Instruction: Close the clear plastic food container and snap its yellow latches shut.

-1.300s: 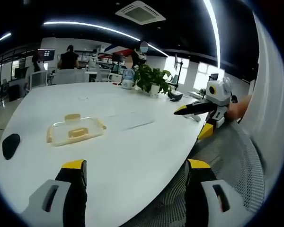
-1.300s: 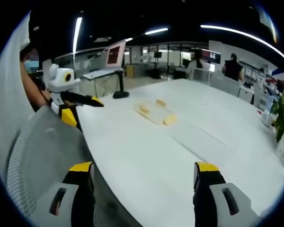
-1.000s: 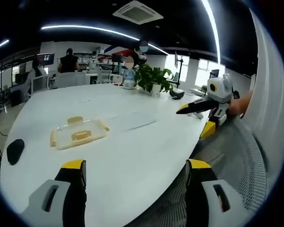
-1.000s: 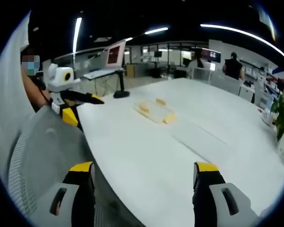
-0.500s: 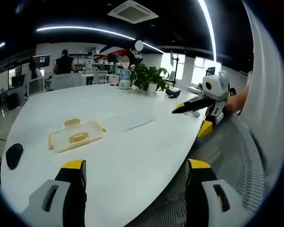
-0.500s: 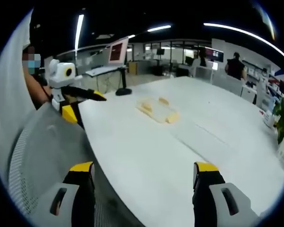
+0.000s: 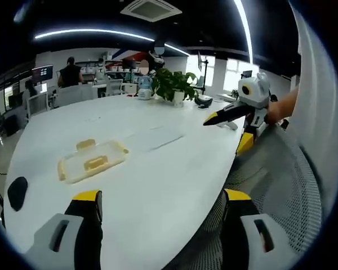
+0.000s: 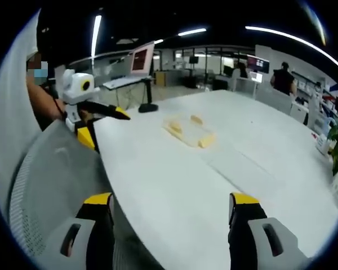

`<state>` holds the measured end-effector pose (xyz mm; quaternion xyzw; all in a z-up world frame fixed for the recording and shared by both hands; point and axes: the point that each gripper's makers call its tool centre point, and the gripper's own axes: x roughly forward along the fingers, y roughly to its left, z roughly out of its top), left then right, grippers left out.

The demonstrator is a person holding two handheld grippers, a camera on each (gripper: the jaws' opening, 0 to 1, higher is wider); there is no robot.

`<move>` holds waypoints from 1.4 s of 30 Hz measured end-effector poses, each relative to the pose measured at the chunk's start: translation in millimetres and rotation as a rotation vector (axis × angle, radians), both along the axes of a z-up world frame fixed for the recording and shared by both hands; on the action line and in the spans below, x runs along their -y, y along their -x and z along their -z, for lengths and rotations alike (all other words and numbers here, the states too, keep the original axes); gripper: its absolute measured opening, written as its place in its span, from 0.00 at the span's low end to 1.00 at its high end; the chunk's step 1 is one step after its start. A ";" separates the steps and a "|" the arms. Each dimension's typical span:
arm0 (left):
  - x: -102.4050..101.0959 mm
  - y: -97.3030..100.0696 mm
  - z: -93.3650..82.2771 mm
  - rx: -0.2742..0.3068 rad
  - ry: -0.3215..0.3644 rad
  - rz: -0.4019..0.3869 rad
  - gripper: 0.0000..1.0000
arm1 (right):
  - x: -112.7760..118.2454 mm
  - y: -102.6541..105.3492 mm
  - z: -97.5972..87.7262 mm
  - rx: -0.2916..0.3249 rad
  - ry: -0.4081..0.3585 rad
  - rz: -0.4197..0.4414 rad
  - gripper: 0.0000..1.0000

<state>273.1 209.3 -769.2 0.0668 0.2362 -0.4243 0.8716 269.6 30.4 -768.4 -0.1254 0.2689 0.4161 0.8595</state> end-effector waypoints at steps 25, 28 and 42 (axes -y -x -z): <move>-11.5 -24.5 5.1 -0.011 -0.017 0.004 0.86 | -9.5 -26.1 9.7 -0.017 -0.002 0.000 0.82; -11.9 -27.8 6.6 -0.011 -0.019 0.006 0.86 | -12.1 -29.2 11.3 -0.022 -0.014 0.006 0.82; -11.2 -36.6 16.5 -0.027 -0.045 0.021 0.85 | -16.7 -39.9 16.0 -0.022 -0.006 -0.008 0.82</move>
